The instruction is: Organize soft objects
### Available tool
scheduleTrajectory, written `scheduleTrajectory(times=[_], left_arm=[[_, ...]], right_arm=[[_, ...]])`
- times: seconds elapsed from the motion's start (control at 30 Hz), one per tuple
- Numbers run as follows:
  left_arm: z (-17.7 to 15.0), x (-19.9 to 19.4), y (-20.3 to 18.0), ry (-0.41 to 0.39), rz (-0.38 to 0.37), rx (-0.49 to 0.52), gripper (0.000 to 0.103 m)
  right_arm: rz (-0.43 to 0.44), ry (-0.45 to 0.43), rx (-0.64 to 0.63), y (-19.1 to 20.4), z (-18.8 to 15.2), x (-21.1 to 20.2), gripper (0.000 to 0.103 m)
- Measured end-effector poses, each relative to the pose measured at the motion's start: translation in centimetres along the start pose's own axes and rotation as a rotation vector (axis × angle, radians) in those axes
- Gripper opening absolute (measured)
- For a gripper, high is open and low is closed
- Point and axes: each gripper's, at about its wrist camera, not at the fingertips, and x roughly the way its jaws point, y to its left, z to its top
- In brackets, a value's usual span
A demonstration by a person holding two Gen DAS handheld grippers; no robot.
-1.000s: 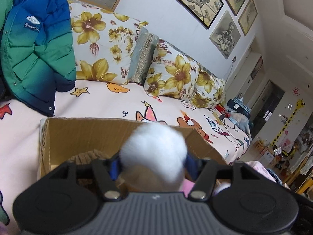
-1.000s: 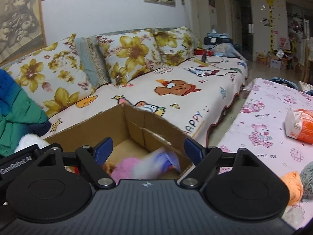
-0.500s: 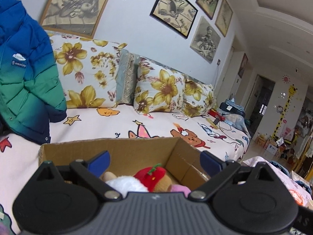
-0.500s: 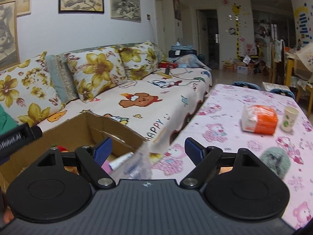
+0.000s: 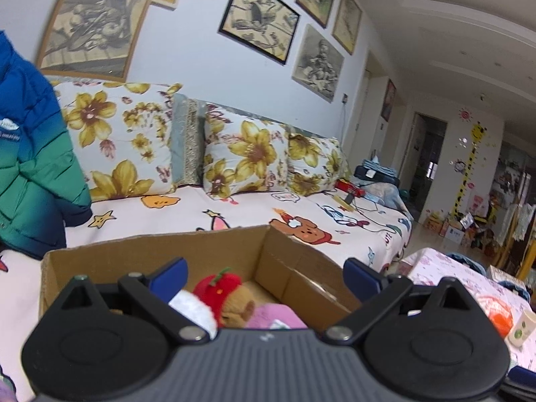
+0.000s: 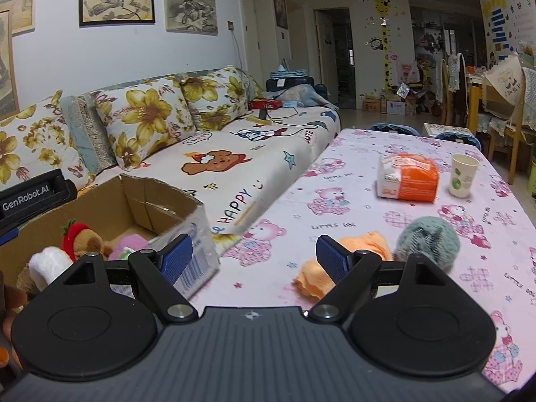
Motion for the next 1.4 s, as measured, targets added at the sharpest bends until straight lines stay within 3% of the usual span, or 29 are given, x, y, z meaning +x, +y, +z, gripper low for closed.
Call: scheduleTrajectory(times=[0.9, 1.4], left_arm=[[-2.9, -0.8, -5.8, 0.026, -0.09, 0.181, 0.1], [-4.5, -0.1, -8.0, 0.062, -0.149, 0.287, 0.102]], right_arm=[[-0.109, 0.007, 0.093, -3.8, -2.6, -0.7, 0.101], [-0.162, 0.019, 0.156, -5.9, -2.9, 0.9, 0.102]])
